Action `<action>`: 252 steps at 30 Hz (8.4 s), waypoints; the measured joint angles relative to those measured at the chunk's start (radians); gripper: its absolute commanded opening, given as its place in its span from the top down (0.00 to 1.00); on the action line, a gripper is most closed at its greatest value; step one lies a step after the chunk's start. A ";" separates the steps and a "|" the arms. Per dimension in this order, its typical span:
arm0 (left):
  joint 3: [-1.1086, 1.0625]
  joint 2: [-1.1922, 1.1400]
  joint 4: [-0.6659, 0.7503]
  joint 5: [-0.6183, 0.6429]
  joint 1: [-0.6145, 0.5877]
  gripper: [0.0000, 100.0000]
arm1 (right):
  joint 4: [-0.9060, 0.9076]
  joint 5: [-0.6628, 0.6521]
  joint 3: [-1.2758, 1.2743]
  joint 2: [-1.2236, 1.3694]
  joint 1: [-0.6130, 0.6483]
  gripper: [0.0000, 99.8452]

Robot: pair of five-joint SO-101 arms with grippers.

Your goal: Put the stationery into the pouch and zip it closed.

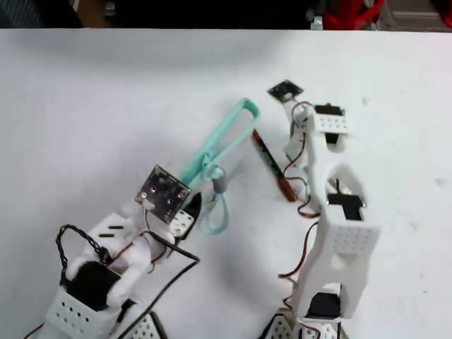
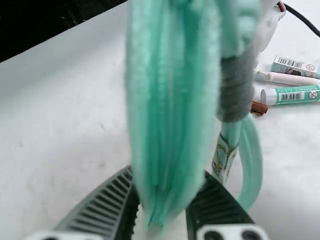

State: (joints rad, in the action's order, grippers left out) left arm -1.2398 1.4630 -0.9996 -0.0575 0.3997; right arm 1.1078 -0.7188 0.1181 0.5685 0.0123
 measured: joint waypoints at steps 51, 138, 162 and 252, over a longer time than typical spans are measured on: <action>-0.044 0.000 0.041 0.000 0.000 0.87 | -0.080 0.704 0.143 -1.010 0.442 0.98; 0.054 0.000 -0.080 -0.003 0.023 0.98 | 0.130 0.451 0.157 -1.145 0.295 0.98; 0.054 0.000 -0.080 -0.005 0.028 0.98 | -0.292 0.485 -0.482 -1.398 0.537 0.98; 0.054 0.000 -0.061 -0.002 -0.055 0.98 | 0.213 -0.129 -0.476 -0.575 -0.035 0.82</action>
State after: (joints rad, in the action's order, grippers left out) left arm -1.1861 1.4630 -1.0610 -0.0591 0.3445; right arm 1.3211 -0.8477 -0.3575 -0.0069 -0.0230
